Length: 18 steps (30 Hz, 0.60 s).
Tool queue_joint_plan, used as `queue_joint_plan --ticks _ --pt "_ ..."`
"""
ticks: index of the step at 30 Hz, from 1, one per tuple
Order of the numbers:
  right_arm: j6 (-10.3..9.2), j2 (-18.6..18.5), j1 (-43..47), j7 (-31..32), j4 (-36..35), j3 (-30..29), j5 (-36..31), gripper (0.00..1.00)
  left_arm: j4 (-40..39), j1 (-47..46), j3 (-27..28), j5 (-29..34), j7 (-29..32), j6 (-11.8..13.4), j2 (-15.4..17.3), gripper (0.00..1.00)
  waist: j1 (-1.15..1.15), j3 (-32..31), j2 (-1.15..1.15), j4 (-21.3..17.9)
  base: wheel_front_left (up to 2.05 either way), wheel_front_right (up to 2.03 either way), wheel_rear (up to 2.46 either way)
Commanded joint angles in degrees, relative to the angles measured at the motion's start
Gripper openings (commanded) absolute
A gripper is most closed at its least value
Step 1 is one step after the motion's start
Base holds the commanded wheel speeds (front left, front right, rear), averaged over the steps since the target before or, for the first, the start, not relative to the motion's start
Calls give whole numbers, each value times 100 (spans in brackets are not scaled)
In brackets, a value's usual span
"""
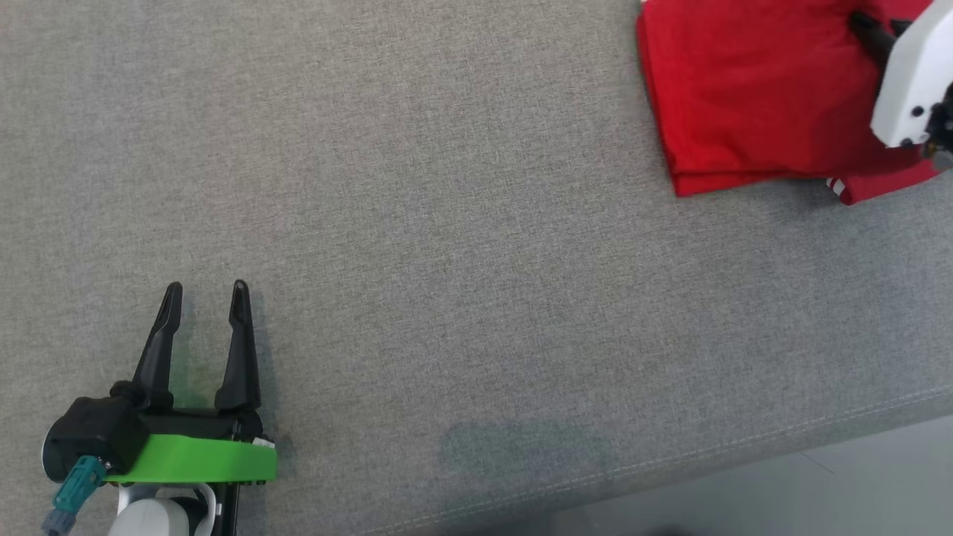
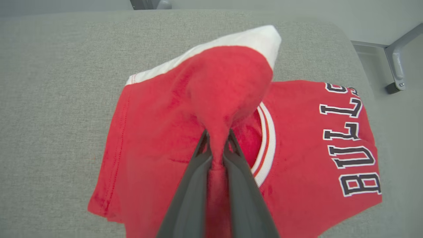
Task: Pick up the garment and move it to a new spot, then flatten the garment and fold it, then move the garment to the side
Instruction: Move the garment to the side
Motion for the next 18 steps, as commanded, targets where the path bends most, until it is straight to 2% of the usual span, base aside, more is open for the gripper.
queue_joint_plan --ticks 1,7,12,13,14,15,16,17,18 --pt "-2 -84 78 90 -61 -68 35 0 -23 -10 17 -33 2 -2 42 100 -1 6 49 0 0 0 0" --pt "-2 -367 47 504 -152 -756 -147 0 -37 15 26 14 2 -2 48 100 -1 39 49 74 0 0 0" --pt "-2 -403 -12 190 287 -1131 -934 0 20 -121 -62 38 3 -2 75 100 -1 100 49 213 0 0 0" --pt "-2 -448 -3 27 373 -1164 -1147 9 24 -147 -62 34 2 -2 61 100 -1 114 49 253 0 0 0" --pt "-4 -447 2 -138 516 -1248 -1324 22 29 -161 -74 26 3 -2 53 100 -1 129 49 294 0 0 0" --pt "-3 -413 13 -305 639 -1280 -1465 40 41 -162 -90 24 3 -2 54 100 -1 141 49 335 0 0 0" --pt "-3 -414 24 -537 723 -1244 -1605 88 55 -162 -91 21 3 -2 53 100 -1 153 49 371 0 0 0" --pt "-2 -437 19 -784 825 -1275 -1748 100 64 -166 -79 16 2 -2 48 100 -1 167 49 405 0 0 0" --pt "-6 -432 16 -1042 926 -1335 -1886 100 74 -166 -71 16 3 -2 36 100 -1 175 49 438 0 0 0"
